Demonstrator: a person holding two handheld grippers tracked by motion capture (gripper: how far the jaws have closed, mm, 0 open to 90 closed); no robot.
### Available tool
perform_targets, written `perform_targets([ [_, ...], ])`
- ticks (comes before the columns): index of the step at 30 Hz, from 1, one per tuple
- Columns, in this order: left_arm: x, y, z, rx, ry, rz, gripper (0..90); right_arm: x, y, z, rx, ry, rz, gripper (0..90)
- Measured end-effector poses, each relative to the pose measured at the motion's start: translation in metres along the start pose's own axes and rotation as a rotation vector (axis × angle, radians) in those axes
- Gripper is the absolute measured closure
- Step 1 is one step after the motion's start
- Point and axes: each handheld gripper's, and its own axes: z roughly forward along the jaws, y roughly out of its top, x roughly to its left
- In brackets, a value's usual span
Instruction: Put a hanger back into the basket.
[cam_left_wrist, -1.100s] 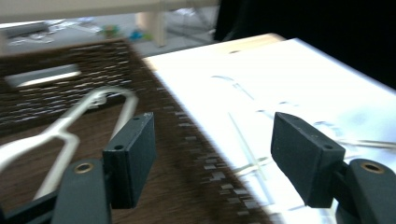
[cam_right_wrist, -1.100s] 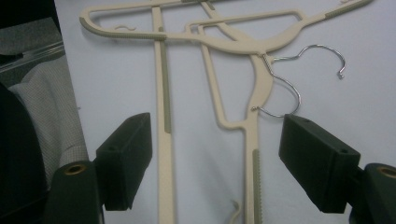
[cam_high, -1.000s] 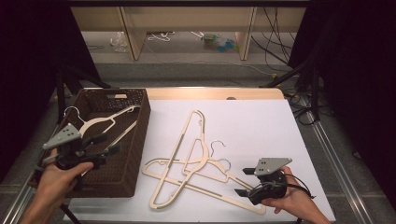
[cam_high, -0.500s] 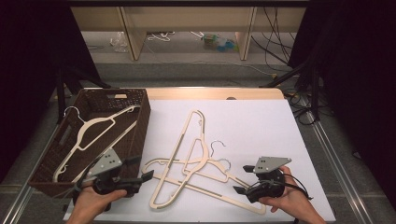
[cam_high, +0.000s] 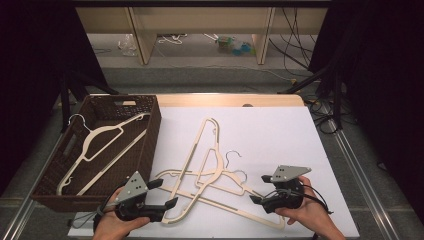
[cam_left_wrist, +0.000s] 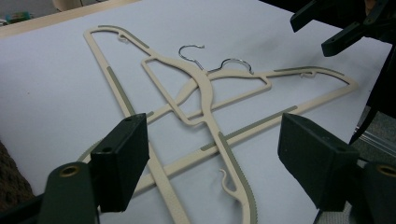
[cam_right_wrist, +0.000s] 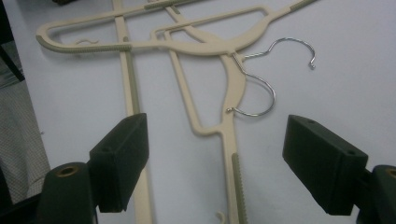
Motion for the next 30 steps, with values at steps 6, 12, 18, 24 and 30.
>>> perform_targets([
  [6, -0.001, -0.005, 0.003, 0.023, 0.010, 0.016, 24.1, -0.004, 0.003, 0.007, 0.017, -0.023, 0.009, 24.9],
  [12, -0.003, -0.009, 0.005, 0.023, 0.016, 0.024, 24.0, -0.015, 0.012, 0.020, 0.047, -0.061, 0.048, 28.3],
  [18, -0.002, -0.012, 0.007, 0.028, 0.009, 0.018, 24.0, -0.029, 0.027, 0.040, 0.108, -0.110, 0.044, 36.1],
  [24, -0.002, -0.013, 0.007, 0.032, 0.001, 0.023, 23.8, -0.041, 0.038, 0.063, 0.213, -0.112, 0.072, 40.5],
  [30, -0.003, -0.013, 0.008, 0.035, 0.000, 0.004, 23.8, -0.045, 0.047, 0.082, 0.298, -0.118, 0.085, 45.1],
])
